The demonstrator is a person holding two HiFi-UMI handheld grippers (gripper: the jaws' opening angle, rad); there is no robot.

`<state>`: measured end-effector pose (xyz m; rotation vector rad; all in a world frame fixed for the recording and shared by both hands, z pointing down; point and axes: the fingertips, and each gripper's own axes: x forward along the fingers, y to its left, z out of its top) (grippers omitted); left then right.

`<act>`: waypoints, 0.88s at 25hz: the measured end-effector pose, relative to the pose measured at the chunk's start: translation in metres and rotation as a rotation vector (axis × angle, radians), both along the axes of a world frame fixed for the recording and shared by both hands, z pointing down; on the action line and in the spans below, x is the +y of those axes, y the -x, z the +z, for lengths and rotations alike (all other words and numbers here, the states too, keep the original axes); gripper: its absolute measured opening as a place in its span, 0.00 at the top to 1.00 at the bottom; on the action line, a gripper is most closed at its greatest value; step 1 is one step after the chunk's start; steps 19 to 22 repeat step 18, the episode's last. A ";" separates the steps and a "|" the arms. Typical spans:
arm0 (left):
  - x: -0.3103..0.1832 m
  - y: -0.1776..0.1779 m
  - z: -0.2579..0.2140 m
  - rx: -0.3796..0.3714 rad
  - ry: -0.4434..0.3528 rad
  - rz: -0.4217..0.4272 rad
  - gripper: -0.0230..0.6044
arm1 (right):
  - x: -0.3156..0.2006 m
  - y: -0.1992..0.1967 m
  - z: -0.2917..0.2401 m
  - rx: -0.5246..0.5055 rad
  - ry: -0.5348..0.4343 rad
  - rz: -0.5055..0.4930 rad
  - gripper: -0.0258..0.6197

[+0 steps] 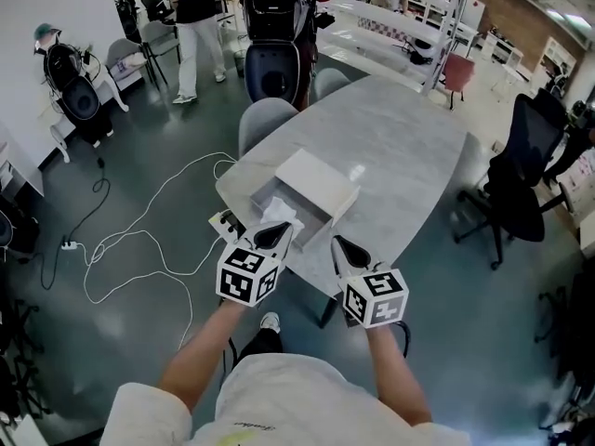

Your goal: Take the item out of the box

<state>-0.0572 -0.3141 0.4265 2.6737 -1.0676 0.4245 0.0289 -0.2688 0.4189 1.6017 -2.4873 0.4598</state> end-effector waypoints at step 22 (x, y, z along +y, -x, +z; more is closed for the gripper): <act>0.022 -0.001 0.002 0.001 0.015 0.009 0.94 | 0.019 0.002 -0.005 0.004 -0.012 0.008 0.95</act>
